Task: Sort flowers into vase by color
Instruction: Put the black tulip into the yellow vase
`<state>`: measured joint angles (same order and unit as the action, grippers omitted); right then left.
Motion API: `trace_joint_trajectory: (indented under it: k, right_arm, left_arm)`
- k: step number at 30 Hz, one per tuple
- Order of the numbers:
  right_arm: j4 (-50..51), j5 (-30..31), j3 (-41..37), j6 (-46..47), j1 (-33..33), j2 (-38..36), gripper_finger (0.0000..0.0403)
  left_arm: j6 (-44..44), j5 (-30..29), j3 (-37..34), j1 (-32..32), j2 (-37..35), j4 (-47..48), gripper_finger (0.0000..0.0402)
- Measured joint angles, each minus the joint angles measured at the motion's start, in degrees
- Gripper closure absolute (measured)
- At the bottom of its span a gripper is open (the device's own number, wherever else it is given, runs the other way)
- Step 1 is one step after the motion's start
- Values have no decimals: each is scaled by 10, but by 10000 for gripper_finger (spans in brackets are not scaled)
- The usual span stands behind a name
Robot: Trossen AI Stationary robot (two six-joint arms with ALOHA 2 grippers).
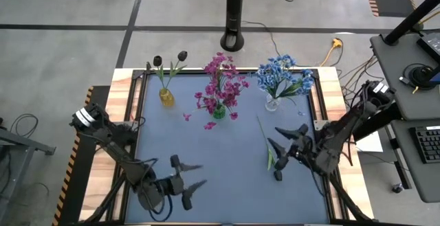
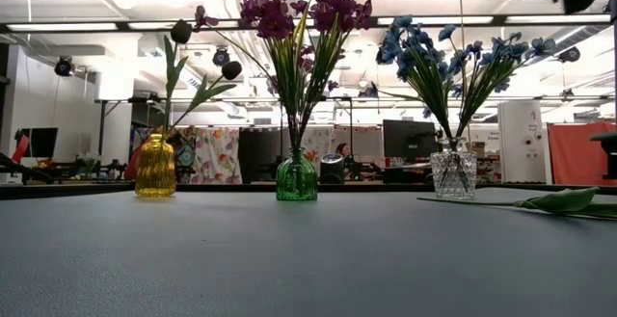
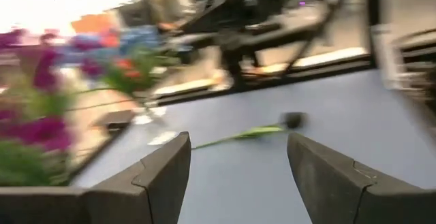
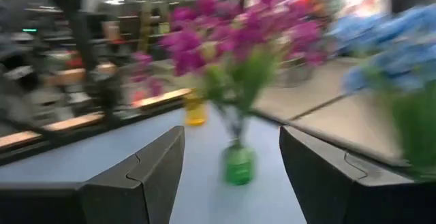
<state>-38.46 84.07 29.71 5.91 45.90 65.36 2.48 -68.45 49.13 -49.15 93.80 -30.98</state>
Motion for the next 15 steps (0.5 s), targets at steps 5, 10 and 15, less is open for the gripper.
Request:
trace_joint_trajectory:
  k: [5, 10, 15]
  right_arm:
    - [59, -152, 0, 99, -44, 0, 177]
    - [115, -321, 6, 167, -82, -1, 184]
    - [321, -360, 49, 288, -106, 3, 184]
  left_arm:
    - [-81, 143, 60, 4, 0, 127, 174]
    - [-190, 156, 108, 2, 0, 283, 174]
    - [-332, 162, 130, 2, 0, 420, 174]
